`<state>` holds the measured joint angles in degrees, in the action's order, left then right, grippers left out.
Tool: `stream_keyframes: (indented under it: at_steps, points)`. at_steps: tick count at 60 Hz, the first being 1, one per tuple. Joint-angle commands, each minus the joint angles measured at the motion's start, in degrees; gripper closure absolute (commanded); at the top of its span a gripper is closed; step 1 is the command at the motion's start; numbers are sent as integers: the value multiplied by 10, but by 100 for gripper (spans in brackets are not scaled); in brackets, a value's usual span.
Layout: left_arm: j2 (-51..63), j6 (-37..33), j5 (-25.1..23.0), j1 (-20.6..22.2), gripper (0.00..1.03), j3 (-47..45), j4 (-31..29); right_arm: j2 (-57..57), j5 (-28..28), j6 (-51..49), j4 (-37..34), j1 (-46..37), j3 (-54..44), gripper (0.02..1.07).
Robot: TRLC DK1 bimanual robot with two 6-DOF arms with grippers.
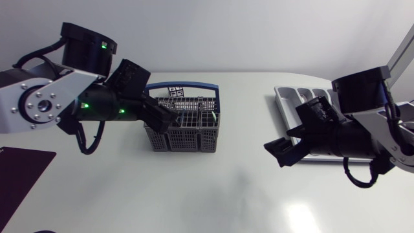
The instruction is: Transfer all utensils from the basket to the drawer tray.
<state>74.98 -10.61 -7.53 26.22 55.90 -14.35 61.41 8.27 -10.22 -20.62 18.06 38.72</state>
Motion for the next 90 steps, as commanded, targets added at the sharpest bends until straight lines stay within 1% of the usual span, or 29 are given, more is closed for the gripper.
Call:
stream_keyframes:
  at_steps: [1,3,5,6,12,25,31,37,40,41,45,47,48,49,50,54,76,90]
  points:
    - [39,-15,-4,6,23,17,14,24,3,-11,10,14,15,7]
    - [48,-17,-4,7,23,15,27,28,3,-11,15,16,16,7]
    - [54,-18,-3,8,26,13,39,33,3,-11,16,18,17,7]
    - [65,-19,-2,9,29,13,49,37,1,-11,19,22,19,7]
    - [90,-23,-2,9,39,17,81,55,-2,-11,29,32,22,7]
    - [133,-32,10,19,39,27,112,71,-4,-11,34,42,27,7]
    - [147,-35,13,24,46,25,129,71,-4,-11,37,42,26,7]
    - [151,-38,14,26,56,22,141,72,-4,-11,37,43,26,7]
    - [152,-38,15,26,64,21,143,72,-5,-11,37,44,25,7]
    - [152,-38,15,26,65,21,143,72,-5,-11,37,45,25,7]
    - [152,-42,16,25,79,18,149,71,-7,-11,37,49,24,7]
    - [152,-42,16,25,83,15,151,71,-10,-9,37,51,24,7]
    - [152,-42,16,25,84,15,151,71,-11,-9,37,52,24,7]
    - [152,-42,16,26,89,13,151,70,-12,-9,37,55,23,7]
    - [152,-43,16,26,90,12,151,70,-13,-9,37,56,22,7]
    - [152,-43,16,26,99,6,156,69,-18,-9,37,61,21,7]
    - [129,-41,16,27,100,4,155,59,-26,-9,38,70,14,7]
    - [85,-38,14,22,100,16,140,52,-27,-13,38,75,6,7]
